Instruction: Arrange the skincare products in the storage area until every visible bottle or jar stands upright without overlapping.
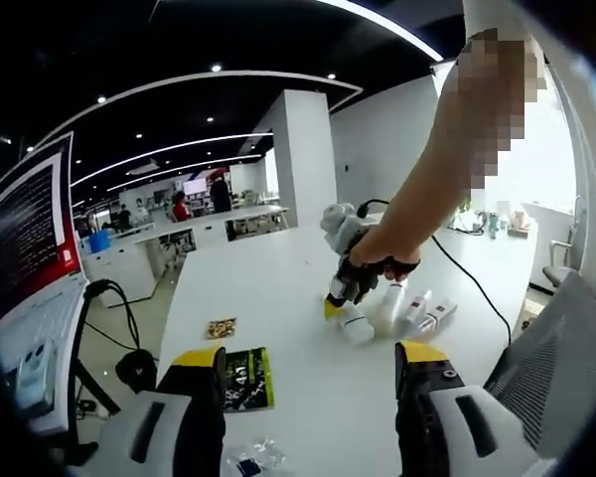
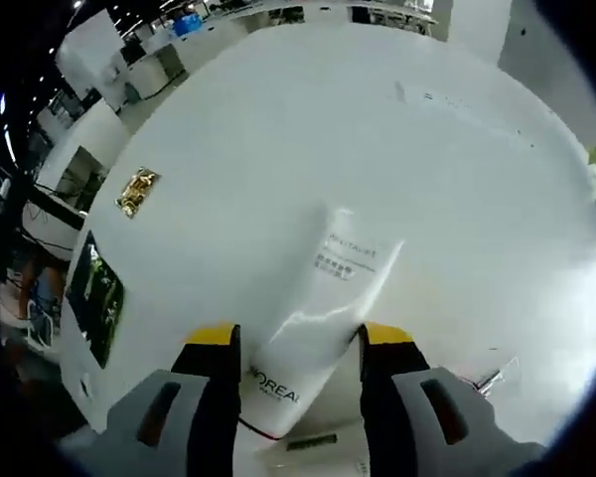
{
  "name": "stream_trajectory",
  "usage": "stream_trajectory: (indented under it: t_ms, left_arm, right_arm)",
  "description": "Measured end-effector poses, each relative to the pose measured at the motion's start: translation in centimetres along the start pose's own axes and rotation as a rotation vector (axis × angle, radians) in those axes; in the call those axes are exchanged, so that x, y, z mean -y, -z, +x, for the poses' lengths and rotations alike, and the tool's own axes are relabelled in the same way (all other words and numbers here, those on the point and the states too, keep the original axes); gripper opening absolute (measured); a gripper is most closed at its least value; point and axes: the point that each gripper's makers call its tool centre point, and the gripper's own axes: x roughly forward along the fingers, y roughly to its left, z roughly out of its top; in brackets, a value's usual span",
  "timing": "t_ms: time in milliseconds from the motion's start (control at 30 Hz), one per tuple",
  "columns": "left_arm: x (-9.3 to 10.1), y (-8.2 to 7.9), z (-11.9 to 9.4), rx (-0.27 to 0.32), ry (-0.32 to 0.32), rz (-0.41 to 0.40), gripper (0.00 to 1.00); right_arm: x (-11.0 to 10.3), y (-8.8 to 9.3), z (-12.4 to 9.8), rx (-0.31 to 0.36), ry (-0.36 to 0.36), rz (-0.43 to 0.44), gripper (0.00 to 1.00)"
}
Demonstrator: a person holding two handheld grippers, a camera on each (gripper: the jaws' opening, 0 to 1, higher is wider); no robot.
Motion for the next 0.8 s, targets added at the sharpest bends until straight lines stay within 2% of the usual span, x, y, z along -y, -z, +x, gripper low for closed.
stream_trajectory:
  t_ms: [133,167,200,367,500,667,800]
  left_arm:
    - [-0.1,0.2,0.1,-0.009,-0.002,0.002,0.71]
    - [-0.2,0.2,0.1,-0.011,-0.005,0.0,0.71]
    - [-0.3,0.3,0.1,-0.012,-0.009,-0.002,0.71]
    - [-0.5,0.2,0.1,-0.006,-0.012,-0.028,0.7]
    - [-0.9,0.2,0.1,-0.002,-0.015,-0.068,0.7]
    - [-1.0,0.1,0.0,0.007,-0.018,-0.079,0.7]
    - [-0.9,0.1,0.0,0.003,-0.015,-0.076,0.69]
  right_arm:
    - [-0.8,0.2,-0.3,0.014,0.017,-0.1,0.45]
    - [-1.2,0.3,-0.4,0.016,0.003,-0.088,0.44]
    - [-1.4,0.3,-0.5,0.02,-0.005,-0.126,0.44]
    - [-1.9,-0.2,0.0,0.04,-0.035,-0.16,0.38]
    - [-3.3,-0.8,0.5,0.08,-0.119,-0.288,0.33]
    - [-3.4,-0.7,0.4,0.07,-0.139,-0.273,0.28]
    - [-4.1,-0.2,0.0,0.081,-0.172,-0.323,0.22]
